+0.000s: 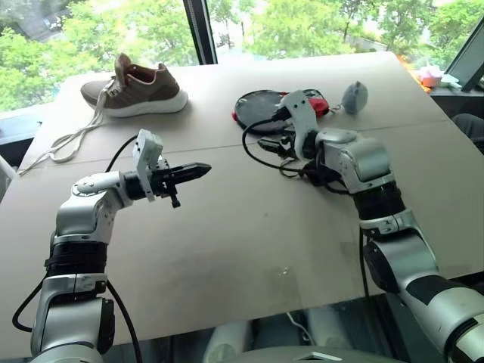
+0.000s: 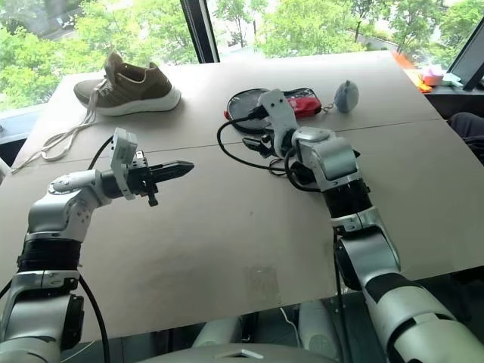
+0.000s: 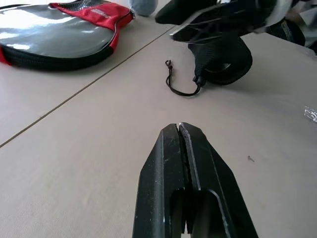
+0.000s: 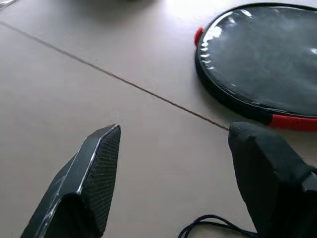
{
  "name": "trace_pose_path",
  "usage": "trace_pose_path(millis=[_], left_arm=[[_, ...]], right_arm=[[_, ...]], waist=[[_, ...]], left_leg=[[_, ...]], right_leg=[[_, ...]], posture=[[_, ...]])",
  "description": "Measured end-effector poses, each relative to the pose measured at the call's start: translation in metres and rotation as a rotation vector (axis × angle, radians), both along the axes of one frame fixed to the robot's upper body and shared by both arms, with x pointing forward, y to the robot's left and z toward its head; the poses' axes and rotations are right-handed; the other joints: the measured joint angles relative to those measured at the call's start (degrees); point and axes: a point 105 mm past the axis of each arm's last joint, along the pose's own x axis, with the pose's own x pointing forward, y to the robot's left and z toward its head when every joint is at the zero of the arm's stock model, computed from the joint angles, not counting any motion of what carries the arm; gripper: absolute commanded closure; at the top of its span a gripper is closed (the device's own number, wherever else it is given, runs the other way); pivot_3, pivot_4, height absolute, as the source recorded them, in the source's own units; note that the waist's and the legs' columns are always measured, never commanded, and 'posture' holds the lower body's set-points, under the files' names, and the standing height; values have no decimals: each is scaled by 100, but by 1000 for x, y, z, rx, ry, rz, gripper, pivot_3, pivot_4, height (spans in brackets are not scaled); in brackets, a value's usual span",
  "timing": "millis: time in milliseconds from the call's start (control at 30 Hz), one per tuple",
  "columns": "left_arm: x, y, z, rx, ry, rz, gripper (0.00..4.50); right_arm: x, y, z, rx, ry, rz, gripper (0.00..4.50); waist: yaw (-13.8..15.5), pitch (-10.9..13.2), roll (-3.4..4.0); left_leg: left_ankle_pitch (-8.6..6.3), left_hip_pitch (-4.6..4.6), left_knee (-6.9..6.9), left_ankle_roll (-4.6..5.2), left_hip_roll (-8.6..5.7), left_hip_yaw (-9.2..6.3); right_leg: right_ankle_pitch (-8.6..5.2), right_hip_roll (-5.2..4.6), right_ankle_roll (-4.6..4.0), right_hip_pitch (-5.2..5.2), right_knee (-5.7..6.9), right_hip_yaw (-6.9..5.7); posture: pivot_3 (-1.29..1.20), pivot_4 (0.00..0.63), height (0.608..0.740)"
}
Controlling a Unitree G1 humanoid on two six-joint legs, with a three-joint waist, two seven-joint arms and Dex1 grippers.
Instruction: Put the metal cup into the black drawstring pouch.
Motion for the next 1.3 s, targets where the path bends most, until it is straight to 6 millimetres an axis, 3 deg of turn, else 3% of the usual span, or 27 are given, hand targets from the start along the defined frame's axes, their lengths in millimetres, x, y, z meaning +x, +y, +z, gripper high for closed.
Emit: trace_pose_path(millis=[100, 233, 333, 567, 800, 1000, 1100, 1300], left_arm=[[-5, 9, -8, -2, 25, 39, 4500], [-9, 8, -10, -2, 25, 41, 4500], [-8, 7, -9, 2, 19, 38, 4500], [-6, 5, -7, 15, 10, 34, 4500], [-6, 3, -10, 28, 15, 21, 4500], [-6, 2, -10, 30, 12, 17, 4500], [-6, 2, -10, 31, 12, 17, 4500], [-6, 2, -11, 32, 11, 16, 4500]], right_arm=[[7, -22, -17, 47, 77, -185, 1014], [-11, -24, -55, 51, 209, -286, 1014], [-22, -15, -57, 99, 256, -303, 1014], [-24, -12, -56, 152, 279, -340, 1014], [-18, 4, -70, -73, 77, -235, 1014], [-14, 10, -82, -97, 36, -210, 1014], [-10, 9, -86, -108, 13, -207, 1695], [-2, 4, -87, -81, 29, -210, 4365]], waist=[[-29, 0, 1], [-140, 1, 2], [-208, -2, 2], [-191, -2, 3], [-293, -7, -4], [-326, -51, -36], [-313, -51, -36], [-328, -52, -38]], left_leg=[[0, -1, -9, 0, -5, 2], [3, 0, -18, -5, 5, 8], [6, 17, -15, -9, 9, 19], [7, 25, -17, -11, 8, 20], [7, 25, -20, -11, 8, 21], [8, 65, -17, -12, 12, 23], [6, 105, -21, -10, 11, 30], [-5, 123, -26, 8, 18, 30]], right_leg=[[0, -5, 0, -3, -2, -3], [-1, -3, -1, -6, 2, 0], [2, 2, -4, -2, 18, 11], [3, 3, -5, -4, 21, 15], [3, 4, -5, -3, 13, 15], [3, 8, -6, 24, 34, 21], [3, 8, -6, 55, 41, 29], [7, 17, -12, 62, 50, 36]], posture=[[0, 150, 740], [0, 150, 740], [0, 150, 740], [0, 150, 740], [0, 150, 740], [0, 150, 740], [0, 150, 740], [0, 150, 740]])
